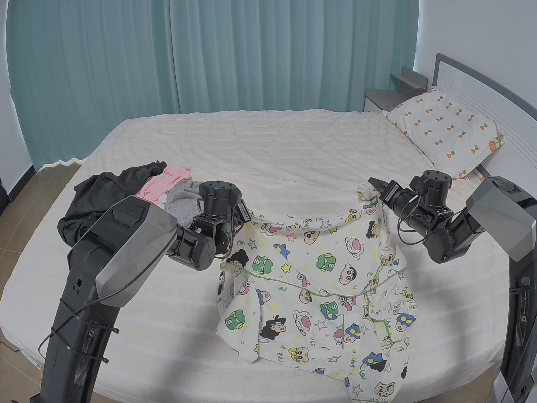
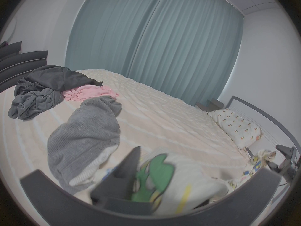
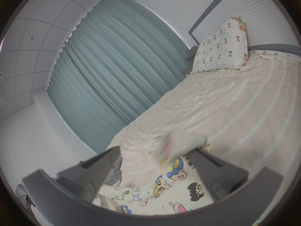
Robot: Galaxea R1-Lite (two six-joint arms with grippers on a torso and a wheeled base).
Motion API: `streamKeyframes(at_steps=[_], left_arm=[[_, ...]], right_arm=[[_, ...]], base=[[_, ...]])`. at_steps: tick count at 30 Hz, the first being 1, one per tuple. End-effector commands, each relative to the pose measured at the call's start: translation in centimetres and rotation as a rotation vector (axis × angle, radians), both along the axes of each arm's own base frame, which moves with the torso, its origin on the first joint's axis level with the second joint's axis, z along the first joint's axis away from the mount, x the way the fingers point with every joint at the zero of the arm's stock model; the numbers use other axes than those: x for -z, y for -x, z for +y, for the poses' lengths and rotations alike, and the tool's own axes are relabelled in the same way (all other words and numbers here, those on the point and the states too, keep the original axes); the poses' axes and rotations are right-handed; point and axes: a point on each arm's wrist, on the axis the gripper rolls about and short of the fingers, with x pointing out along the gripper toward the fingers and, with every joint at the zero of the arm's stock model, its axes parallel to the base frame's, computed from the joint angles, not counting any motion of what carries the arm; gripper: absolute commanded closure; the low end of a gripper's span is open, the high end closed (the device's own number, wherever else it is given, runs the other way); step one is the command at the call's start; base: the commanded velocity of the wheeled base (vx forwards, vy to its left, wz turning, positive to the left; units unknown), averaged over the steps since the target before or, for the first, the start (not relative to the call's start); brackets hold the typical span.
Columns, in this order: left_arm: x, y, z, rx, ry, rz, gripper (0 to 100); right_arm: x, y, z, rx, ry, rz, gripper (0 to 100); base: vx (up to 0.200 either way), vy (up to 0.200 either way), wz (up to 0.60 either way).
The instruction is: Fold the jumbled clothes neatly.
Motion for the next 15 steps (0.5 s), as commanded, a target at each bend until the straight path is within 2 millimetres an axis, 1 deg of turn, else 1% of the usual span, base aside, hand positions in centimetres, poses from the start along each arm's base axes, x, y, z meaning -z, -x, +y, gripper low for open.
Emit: streamKeyframes(at_steps=[1, 4, 5, 7, 10, 11, 12, 13, 14, 15], left_arm=[[1.9, -2.4, 1.5, -0.074, -0.011, -0.018, 0], [1.7, -2.9, 2.4, -0.092, -0.014, -0.028, 0], [1.7, -2.9, 2.5, -0.093, -0.015, -0.028, 0], [1.6, -3.3, 3.4, -0.105, -0.039, -0.032, 0], [1.4, -3.5, 3.9, -0.110, -0.052, -0.040, 0], [0.8, -3.8, 4.4, -0.120, -0.053, -0.054, 0], [0.8, -3.8, 4.4, -0.120, -0.053, -0.054, 0], [0.6, -3.9, 4.8, -0.126, -0.059, -0.044, 0], [0.6, -3.9, 4.8, -0.126, -0.059, -0.044, 0], [0.2, -3.8, 5.2, -0.132, -0.075, -0.009, 0]], right_arm=[[0.2, -1.2, -0.3, 0.014, -0.006, -0.015, 0], [-0.1, -1.6, -1.1, 0.038, -0.009, -0.029, 0], [-0.1, -1.6, -1.2, 0.040, -0.009, -0.029, 0], [0.0, -1.7, -1.9, 0.055, -0.008, -0.023, 0], [0.3, -1.5, -2.1, 0.058, -0.006, -0.009, 0], [0.7, -1.2, -2.5, 0.069, -0.003, 0.011, 0], [0.7, -1.2, -2.6, 0.071, -0.003, 0.012, 0], [1.2, -0.5, -3.4, 0.081, 0.006, 0.043, 0], [1.2, -0.5, -3.4, 0.081, 0.006, 0.043, 0], [1.2, 0.2, -4.5, 0.092, 0.006, 0.065, 0]], base=[[0.000, 0.000, 0.00], [0.000, 0.000, 0.00], [0.000, 0.000, 0.00], [0.000, 0.000, 0.00], [0.000, 0.000, 0.00], [0.000, 0.000, 0.00], [0.000, 0.000, 0.00], [0.000, 0.000, 0.00], [0.000, 0.000, 0.00], [0.000, 0.000, 0.00]])
